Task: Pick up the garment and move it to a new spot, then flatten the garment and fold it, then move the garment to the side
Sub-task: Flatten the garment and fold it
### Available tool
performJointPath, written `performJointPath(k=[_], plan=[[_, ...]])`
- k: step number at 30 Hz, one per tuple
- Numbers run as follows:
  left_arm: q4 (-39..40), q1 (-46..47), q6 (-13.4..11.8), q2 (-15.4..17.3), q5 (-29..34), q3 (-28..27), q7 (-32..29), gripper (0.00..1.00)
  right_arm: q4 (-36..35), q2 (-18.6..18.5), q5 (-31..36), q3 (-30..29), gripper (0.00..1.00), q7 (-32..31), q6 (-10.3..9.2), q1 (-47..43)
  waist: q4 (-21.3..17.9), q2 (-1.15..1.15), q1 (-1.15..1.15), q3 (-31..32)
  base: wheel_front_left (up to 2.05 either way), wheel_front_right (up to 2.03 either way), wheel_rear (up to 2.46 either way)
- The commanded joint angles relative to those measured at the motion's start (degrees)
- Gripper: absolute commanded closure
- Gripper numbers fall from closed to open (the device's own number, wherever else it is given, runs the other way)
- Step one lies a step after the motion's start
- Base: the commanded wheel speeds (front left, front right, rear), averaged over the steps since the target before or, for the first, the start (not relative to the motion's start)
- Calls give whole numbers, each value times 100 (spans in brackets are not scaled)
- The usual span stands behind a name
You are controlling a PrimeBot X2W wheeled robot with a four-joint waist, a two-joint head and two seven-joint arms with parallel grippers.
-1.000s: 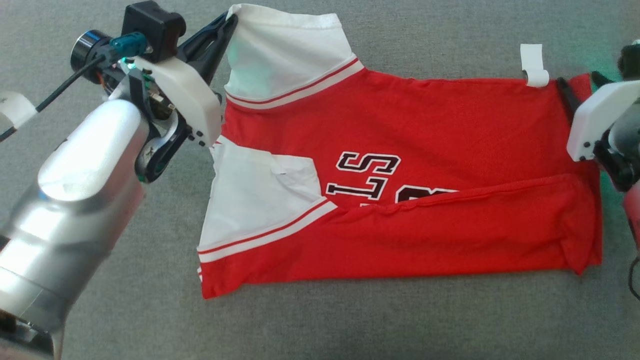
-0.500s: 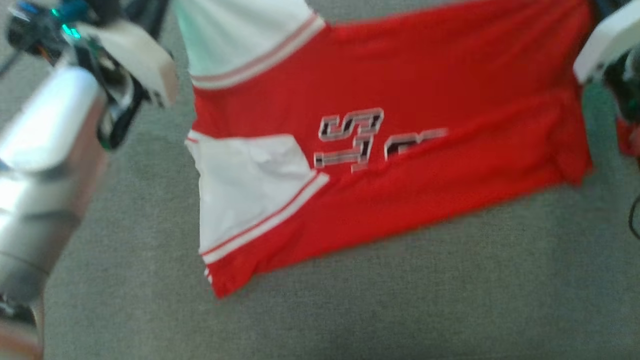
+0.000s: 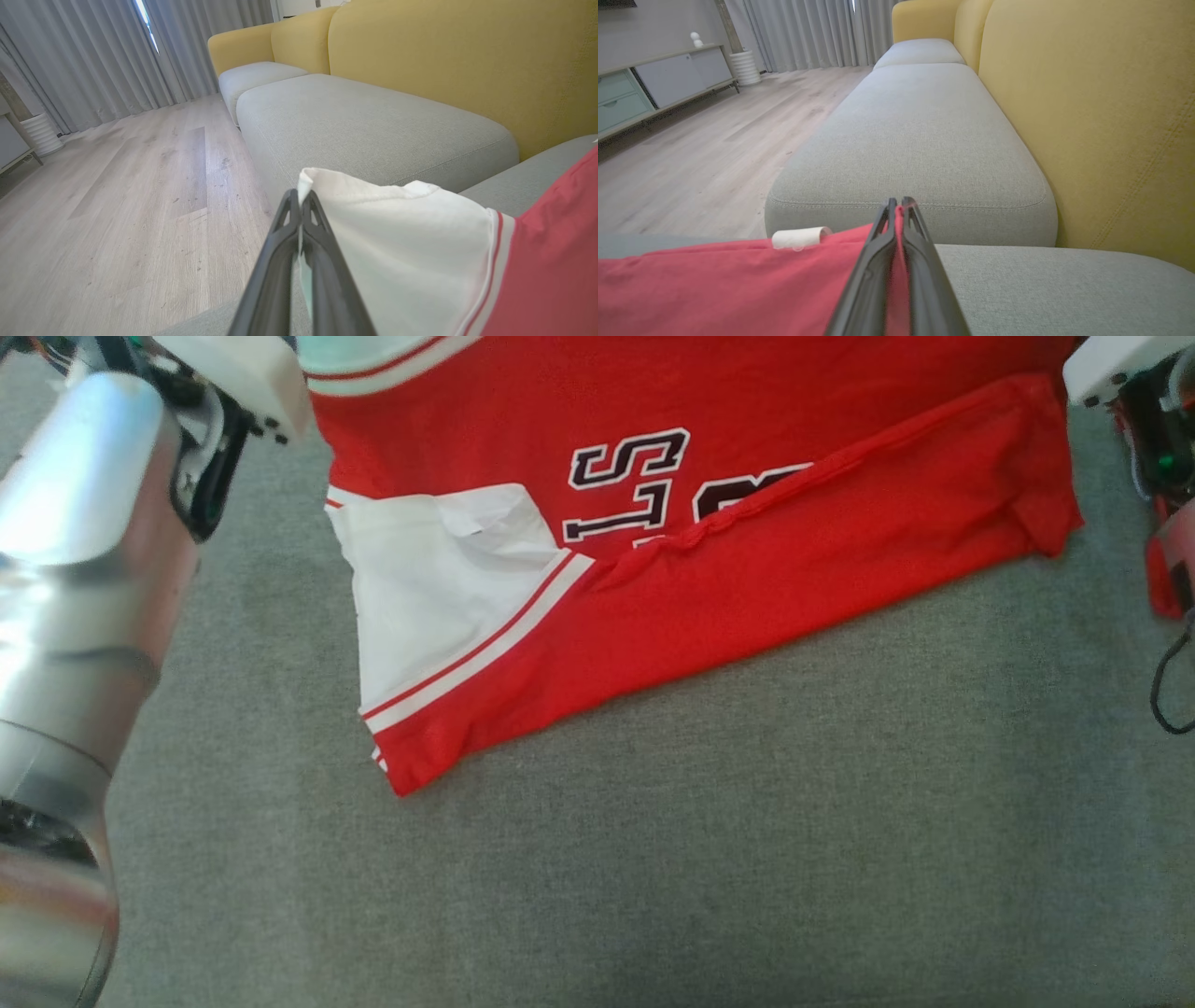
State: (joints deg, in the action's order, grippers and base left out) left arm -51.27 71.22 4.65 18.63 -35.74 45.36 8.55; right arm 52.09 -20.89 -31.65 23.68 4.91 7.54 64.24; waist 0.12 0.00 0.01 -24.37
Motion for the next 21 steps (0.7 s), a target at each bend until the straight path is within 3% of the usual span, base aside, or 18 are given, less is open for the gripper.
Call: performJointPath(k=[1, 11, 21], plan=[[43, 171, 48, 190, -10, -111, 63, 100, -117, -30, -114, 52, 100, 96, -5, 11, 38, 0, -1, 76, 0, 0, 0], [473, -780, 277, 313, -775, 149, -339, 100, -424, -348, -1013, 658, 100, 42, -5, -854, 211, 0, -1, 717, 0, 0, 0], [1820, -1836, 282, 953, -1462, 525, -1007, 100, -798, -693, -1736, 1095, 100, -286, -5, -1718, 316, 0, -1, 1346, 0, 0, 0]])
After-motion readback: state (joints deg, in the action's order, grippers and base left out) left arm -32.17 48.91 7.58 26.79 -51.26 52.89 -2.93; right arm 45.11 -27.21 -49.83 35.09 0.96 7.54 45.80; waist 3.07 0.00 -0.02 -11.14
